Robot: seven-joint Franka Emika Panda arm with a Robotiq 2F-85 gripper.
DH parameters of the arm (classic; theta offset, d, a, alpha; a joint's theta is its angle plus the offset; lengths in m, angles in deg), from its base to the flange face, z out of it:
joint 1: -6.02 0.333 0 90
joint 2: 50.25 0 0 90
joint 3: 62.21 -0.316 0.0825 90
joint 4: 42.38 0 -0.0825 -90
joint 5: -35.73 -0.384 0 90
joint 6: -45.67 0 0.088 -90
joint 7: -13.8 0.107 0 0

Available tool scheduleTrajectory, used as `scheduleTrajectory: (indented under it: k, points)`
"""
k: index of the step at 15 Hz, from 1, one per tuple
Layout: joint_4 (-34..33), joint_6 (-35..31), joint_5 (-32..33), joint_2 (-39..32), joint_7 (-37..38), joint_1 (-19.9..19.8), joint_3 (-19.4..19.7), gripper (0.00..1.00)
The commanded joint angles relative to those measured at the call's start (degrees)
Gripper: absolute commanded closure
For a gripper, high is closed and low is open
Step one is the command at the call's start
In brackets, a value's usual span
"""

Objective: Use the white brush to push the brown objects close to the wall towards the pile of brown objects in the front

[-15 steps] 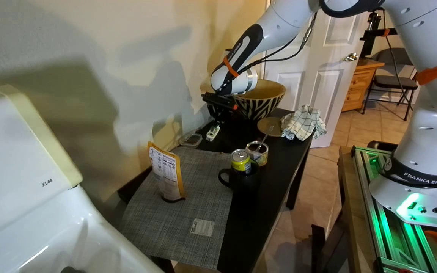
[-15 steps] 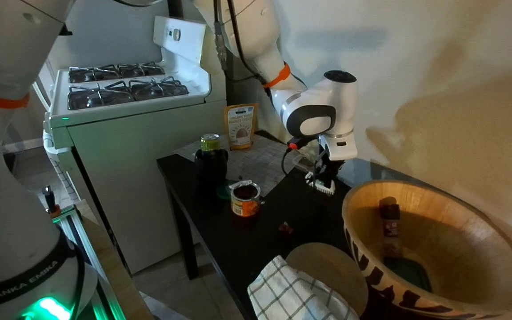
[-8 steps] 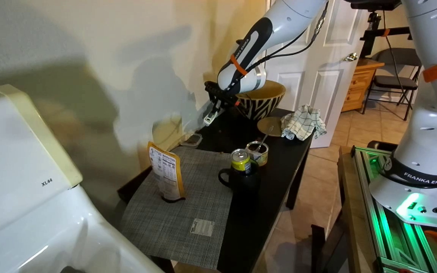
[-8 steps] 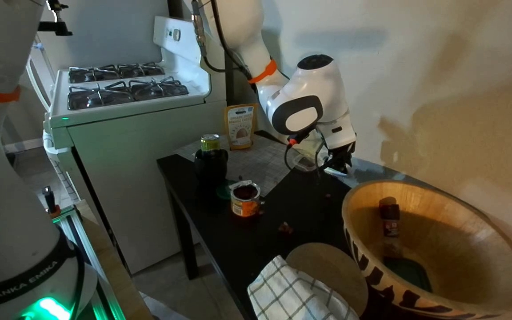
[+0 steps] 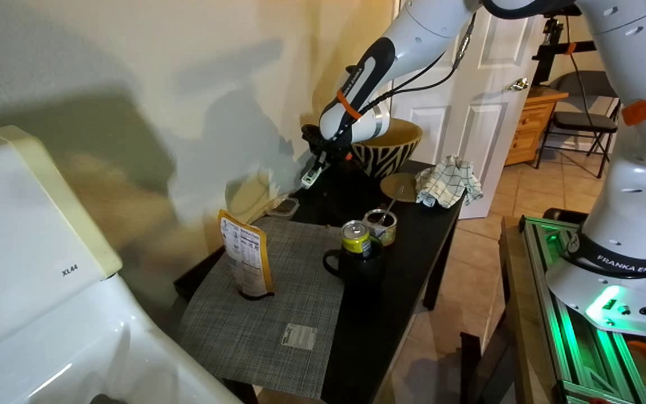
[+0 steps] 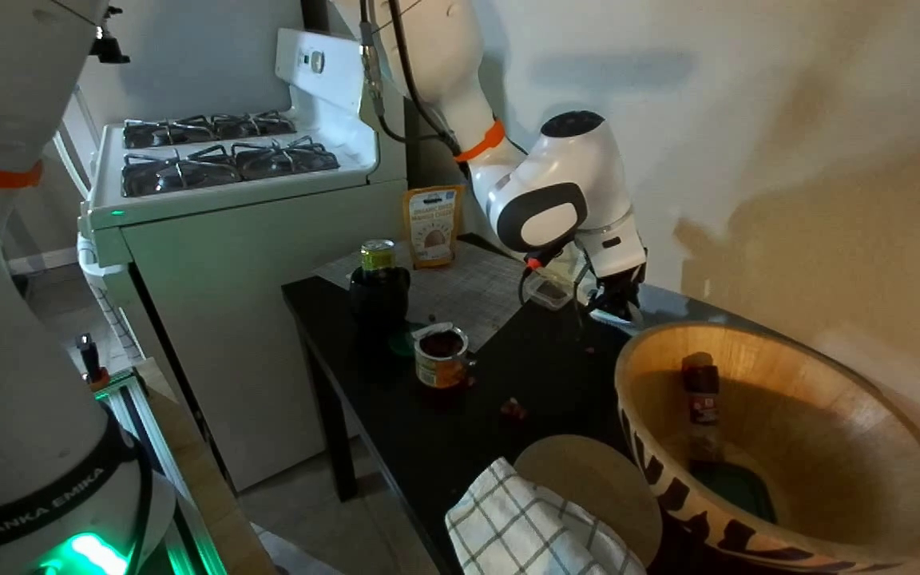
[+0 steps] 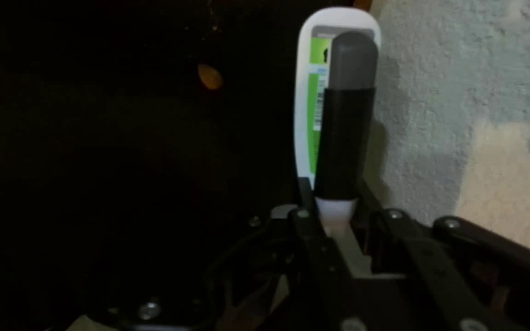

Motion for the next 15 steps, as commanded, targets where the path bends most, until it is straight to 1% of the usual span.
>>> scheduleTrajectory:
  k: [1,4,6,8,13,15]
  points:
    - [-5.46,-0.92,-0.78,-4.74,0.50,-1.01,-2.42,0.94]
    - [-9.38,-0.48,-0.94,-7.58,0.09,-1.49,-4.46,0.94]
    - [-11.63,-0.80,-1.04,-9.58,0.48,-1.07,-4.83,0.94]
    - [-14.02,-0.24,-1.13,-11.71,1.34,-0.31,-4.27,0.94]
    - [-17.27,1.90,-1.91,-14.68,1.98,-1.22,-4.63,0.94]
    - [-17.37,5.71,-1.34,-14.38,2.63,-0.98,-3.83,0.94]
